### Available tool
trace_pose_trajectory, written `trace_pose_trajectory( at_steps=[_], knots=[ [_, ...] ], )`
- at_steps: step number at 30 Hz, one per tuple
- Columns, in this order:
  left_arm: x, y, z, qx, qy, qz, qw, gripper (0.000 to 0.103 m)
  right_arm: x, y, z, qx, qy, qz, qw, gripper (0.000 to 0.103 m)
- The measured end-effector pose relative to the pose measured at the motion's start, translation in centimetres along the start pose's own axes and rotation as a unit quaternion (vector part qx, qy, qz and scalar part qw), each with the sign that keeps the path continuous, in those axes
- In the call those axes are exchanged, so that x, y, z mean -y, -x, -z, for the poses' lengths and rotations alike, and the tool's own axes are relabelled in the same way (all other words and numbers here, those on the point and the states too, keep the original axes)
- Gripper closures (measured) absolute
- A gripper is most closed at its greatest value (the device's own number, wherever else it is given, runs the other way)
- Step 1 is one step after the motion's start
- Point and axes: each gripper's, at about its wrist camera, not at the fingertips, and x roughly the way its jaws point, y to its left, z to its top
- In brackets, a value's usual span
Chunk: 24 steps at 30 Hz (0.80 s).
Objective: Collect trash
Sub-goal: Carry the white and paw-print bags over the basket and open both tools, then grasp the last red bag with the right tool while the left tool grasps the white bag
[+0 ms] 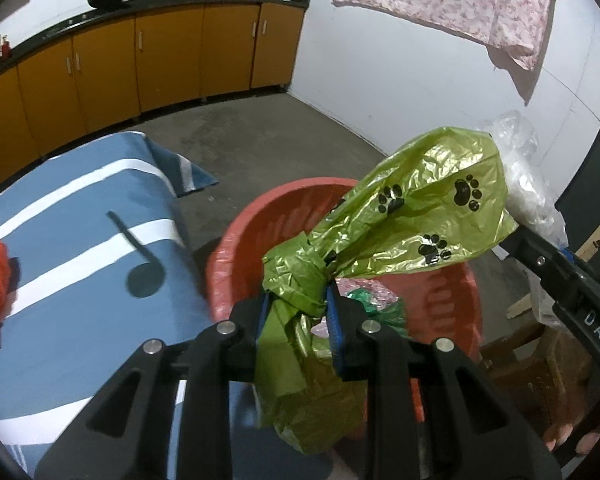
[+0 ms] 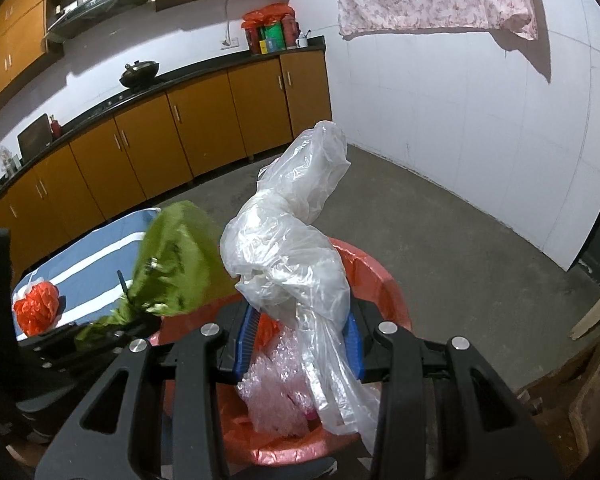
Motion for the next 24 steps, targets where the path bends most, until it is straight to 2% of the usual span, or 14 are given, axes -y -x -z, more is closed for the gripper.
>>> trace_pose_trajectory(
  at_steps=[1,5,12,15,18,20,24],
  knots=[
    [0.1,-0.2,-0.1,0.000,-0.001,0.002,1.0000,0.074,0.1,-0.2,0.0,0.001,-0.002,-0.003,1.000,0.063],
    [-0.1,-0.9,-0.1,-0.003,0.004,0.010,0.9999,0.059,0.4,-0.7,0.2,-0.002,-0.005,-0.010,1.000,0.048],
    [-1.9,-1.0,0.3,-0.002,0.017,0.004,0.9999,0.049,1.0,-0.7,0.7,-0.003,-0.006,-0.011,1.000,0.043],
    [-2.9,-0.4,0.6,0.003,0.025,-0.007,0.9997,0.044,0.9,-0.5,0.8,0.000,-0.001,-0.003,1.000,0.037],
    [-3.7,0.2,1.0,0.009,0.028,-0.019,0.9994,0.039,0.2,-0.1,0.8,0.008,0.004,0.002,1.000,0.027],
    [-4.4,1.0,1.4,0.015,0.028,-0.032,0.9990,0.033,-0.1,0.2,0.7,0.015,0.010,0.006,1.000,0.012],
    [-6.4,3.1,2.4,0.033,0.034,-0.065,0.9968,0.021,-2.3,0.8,0.8,0.036,0.037,0.020,0.998,0.003]
  ],
)
